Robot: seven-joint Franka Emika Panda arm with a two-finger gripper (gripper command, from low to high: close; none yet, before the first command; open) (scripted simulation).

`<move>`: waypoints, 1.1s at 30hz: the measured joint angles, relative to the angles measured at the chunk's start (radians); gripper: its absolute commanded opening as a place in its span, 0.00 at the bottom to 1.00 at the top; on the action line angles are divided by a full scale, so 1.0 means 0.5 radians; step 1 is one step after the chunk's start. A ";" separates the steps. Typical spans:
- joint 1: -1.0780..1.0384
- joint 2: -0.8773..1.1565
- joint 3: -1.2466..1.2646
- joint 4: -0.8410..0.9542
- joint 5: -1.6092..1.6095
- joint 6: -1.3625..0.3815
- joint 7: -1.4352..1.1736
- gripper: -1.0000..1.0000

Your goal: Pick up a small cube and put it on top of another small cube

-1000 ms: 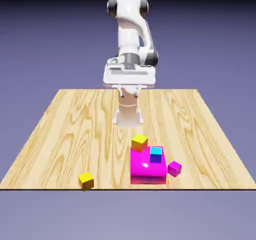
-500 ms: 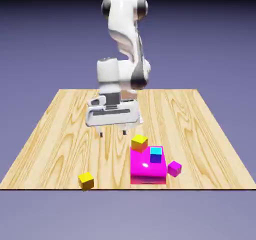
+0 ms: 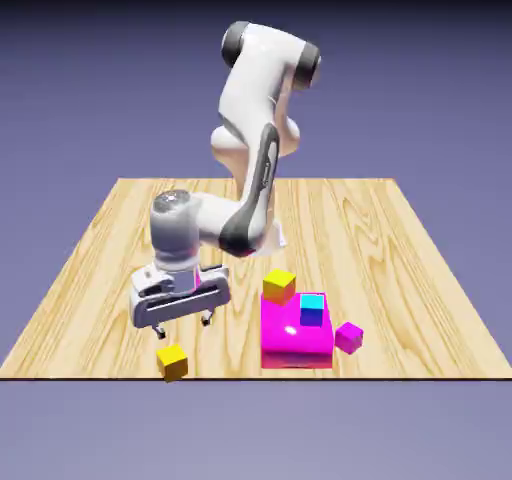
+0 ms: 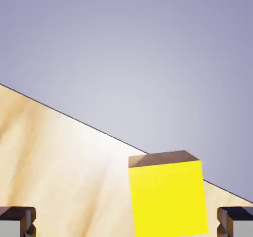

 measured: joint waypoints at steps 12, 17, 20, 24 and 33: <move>0.010 0.186 -0.032 0.093 0.115 -0.028 -0.161 0.00; 0.119 -0.176 0.112 -0.052 -0.257 -0.119 -0.043 0.00; 0.166 -0.393 0.253 -0.145 -0.487 -0.155 0.020 0.00; 0.228 -0.683 0.441 -0.268 -0.793 -0.202 0.104 0.00; 0.330 -1.203 0.778 -0.488 -1.342 -0.287 0.254 0.00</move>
